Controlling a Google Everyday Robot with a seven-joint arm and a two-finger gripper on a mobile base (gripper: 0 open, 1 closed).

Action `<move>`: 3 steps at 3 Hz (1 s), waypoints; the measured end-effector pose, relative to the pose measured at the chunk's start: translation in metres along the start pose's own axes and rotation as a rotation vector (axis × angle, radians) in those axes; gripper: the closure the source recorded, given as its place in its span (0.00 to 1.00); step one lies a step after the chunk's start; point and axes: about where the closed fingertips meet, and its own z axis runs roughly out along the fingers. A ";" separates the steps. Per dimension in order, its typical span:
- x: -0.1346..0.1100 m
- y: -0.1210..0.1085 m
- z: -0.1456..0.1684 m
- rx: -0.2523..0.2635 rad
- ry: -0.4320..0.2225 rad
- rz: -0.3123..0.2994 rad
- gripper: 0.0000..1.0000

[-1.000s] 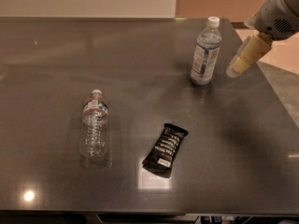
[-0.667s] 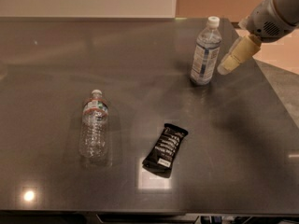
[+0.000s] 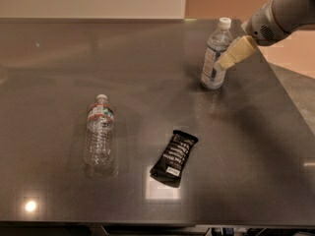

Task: Move blue plastic bottle near water bottle

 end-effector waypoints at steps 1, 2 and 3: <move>-0.009 -0.001 0.014 -0.010 -0.035 0.026 0.00; -0.014 -0.001 0.019 -0.014 -0.051 0.041 0.18; -0.016 -0.004 0.020 -0.018 -0.064 0.055 0.41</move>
Offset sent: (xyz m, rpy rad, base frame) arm 0.0201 0.0190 -0.0016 0.0918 -0.0084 -0.0256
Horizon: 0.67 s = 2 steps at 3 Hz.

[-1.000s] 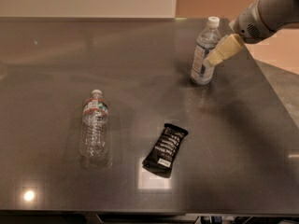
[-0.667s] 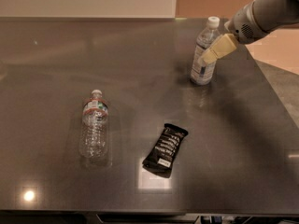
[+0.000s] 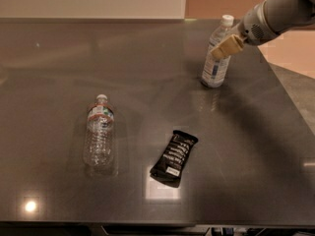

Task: Move blue plastic bottle near water bottle

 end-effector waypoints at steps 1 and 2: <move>-0.005 0.007 0.000 -0.033 -0.018 0.006 0.65; -0.022 0.037 0.000 -0.122 -0.062 -0.012 0.88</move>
Offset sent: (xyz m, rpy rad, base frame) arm -0.0487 0.0714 0.0254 0.1671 0.0562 0.2057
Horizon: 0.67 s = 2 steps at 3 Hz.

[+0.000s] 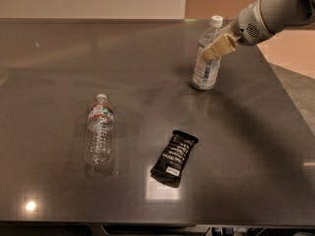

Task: Move blue plastic bottle near water bottle

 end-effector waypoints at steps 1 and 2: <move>-0.025 0.043 0.013 -0.127 -0.054 -0.033 1.00; -0.048 0.085 0.027 -0.253 -0.096 -0.075 1.00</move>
Offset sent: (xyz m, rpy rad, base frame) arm -0.0793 0.1429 0.0194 0.2012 0.0965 0.4046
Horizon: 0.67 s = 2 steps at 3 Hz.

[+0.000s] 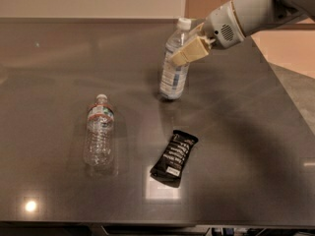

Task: Move blue plastic bottle near water bottle

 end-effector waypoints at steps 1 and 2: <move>-0.025 0.048 0.027 -0.145 -0.009 -0.076 1.00; -0.028 0.080 0.042 -0.207 0.037 -0.138 1.00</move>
Offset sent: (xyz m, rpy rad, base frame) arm -0.0918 0.0942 -0.0071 -0.0757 0.0283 0.3449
